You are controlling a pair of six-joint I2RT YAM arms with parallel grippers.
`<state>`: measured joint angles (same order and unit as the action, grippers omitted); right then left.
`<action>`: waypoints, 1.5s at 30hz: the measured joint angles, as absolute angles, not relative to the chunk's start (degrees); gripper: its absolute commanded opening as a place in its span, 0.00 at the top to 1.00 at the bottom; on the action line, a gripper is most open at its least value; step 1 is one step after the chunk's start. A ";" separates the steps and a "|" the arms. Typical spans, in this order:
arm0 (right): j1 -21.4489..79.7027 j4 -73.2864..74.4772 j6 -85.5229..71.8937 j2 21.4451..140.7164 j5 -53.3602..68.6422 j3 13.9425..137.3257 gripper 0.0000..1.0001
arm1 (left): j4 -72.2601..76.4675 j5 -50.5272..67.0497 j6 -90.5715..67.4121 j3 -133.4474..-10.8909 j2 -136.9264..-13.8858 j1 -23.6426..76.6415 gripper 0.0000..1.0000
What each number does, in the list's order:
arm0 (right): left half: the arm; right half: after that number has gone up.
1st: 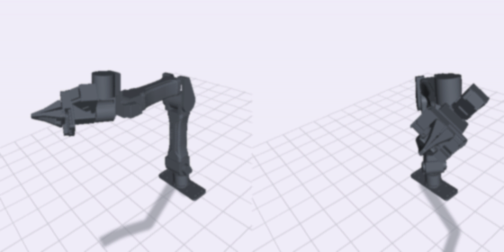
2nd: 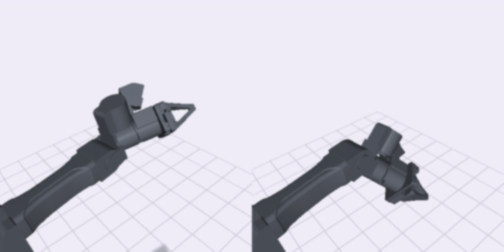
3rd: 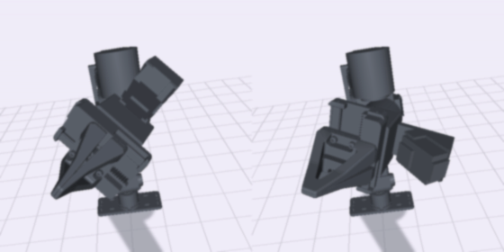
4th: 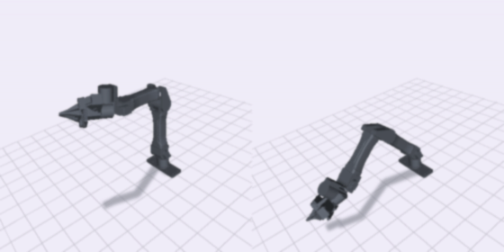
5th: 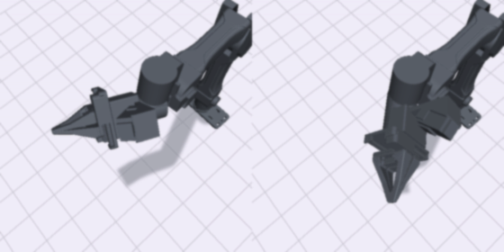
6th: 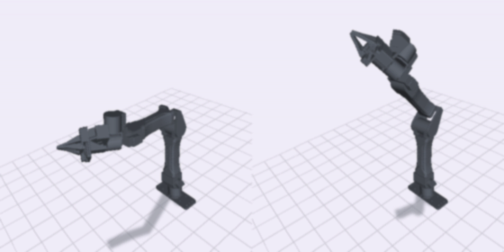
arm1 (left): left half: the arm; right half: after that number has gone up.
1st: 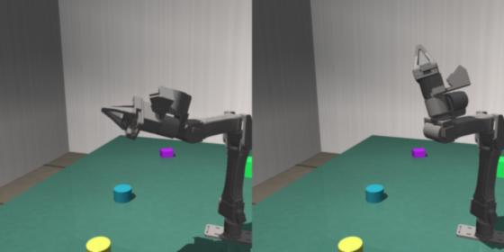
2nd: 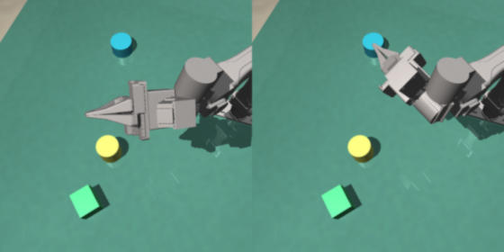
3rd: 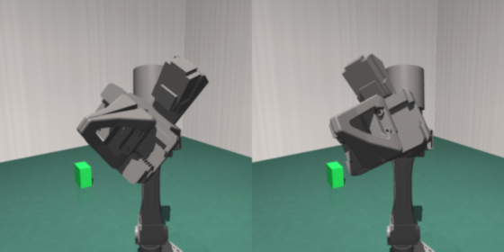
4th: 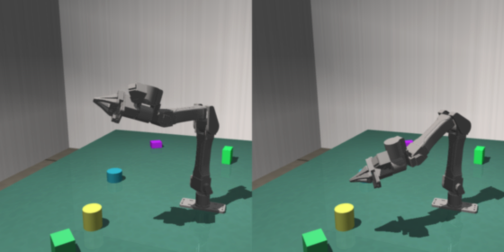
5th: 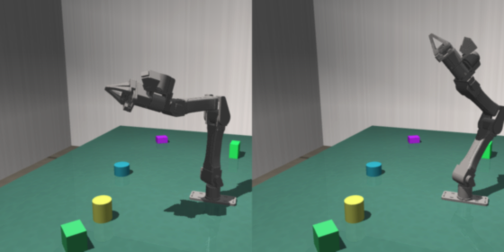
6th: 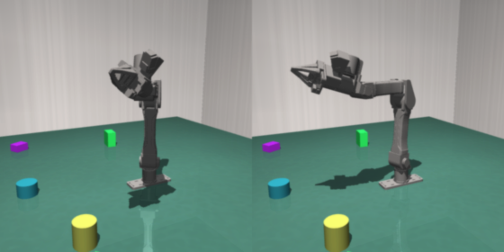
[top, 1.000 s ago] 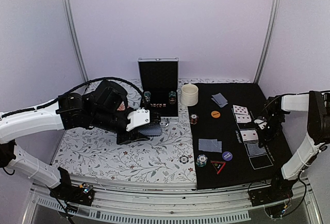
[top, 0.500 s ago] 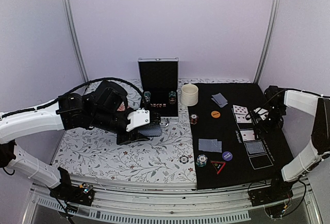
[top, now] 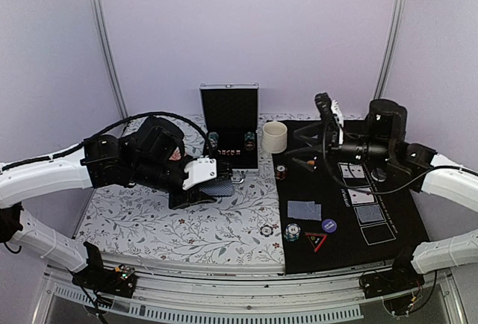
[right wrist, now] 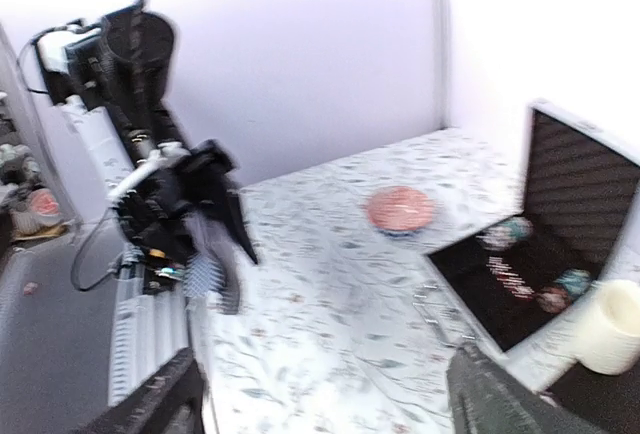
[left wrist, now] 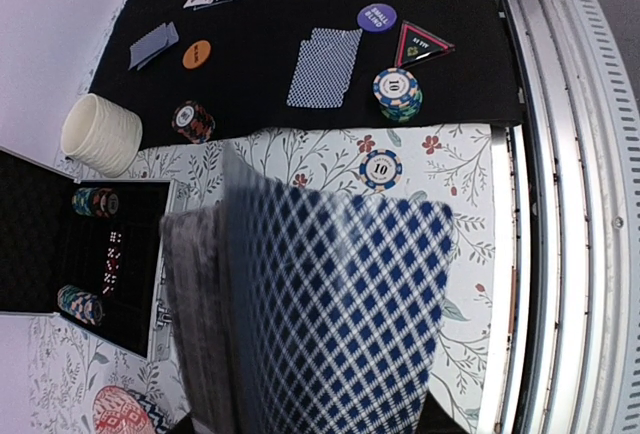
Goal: Distribute texas hold em gaming equipment
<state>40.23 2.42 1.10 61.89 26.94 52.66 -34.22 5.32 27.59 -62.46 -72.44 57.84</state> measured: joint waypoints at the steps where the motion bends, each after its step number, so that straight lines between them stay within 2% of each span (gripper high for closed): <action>1: 43.27 -2.70 -1.93 63.24 29.36 50.46 0.42 | -34.22 5.32 27.59 -62.46 -72.44 57.84 0.61; 4: 49.28 -10.37 -6.20 70.11 32.56 48.82 0.55 | -34.22 5.32 27.57 -62.46 -72.42 57.84 0.61; 7: 53.74 -16.40 -9.54 76.09 34.44 48.90 0.61 | -34.22 5.32 27.55 -62.46 -72.42 57.84 0.61; 17: 56.25 -25.80 -15.99 84.90 35.22 52.12 0.66 | -34.22 5.58 27.33 -62.46 -72.42 57.84 0.61; 28: 56.21 -27.42 -17.28 87.90 37.28 55.64 0.85 | -34.70 5.56 27.35 -62.46 -72.44 57.84 0.61; 35: 56.21 -25.74 -16.62 88.79 38.33 57.47 0.82 | -35.14 5.50 27.35 -62.46 -72.44 57.84 0.61; 38: 56.18 -24.88 -15.97 88.79 38.35 57.80 0.89 | -35.18 5.50 27.35 -62.46 -72.44 57.82 0.61; 39: 56.21 -24.53 -15.66 88.82 38.35 57.93 0.96 | -35.20 5.54 27.35 -62.46 -72.44 57.82 0.61; 40: 56.18 -24.14 -15.44 88.90 38.41 58.24 0.98 | -35.27 5.54 27.35 -62.46 -72.44 57.82 0.61; 45: 56.16 -21.61 -14.11 89.23 38.74 59.66 0.98 | -35.53 5.54 27.35 -62.46 -72.44 57.82 0.62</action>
<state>56.16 -21.61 -14.11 89.23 38.74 59.66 -35.53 5.54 27.35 -62.46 -72.44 57.82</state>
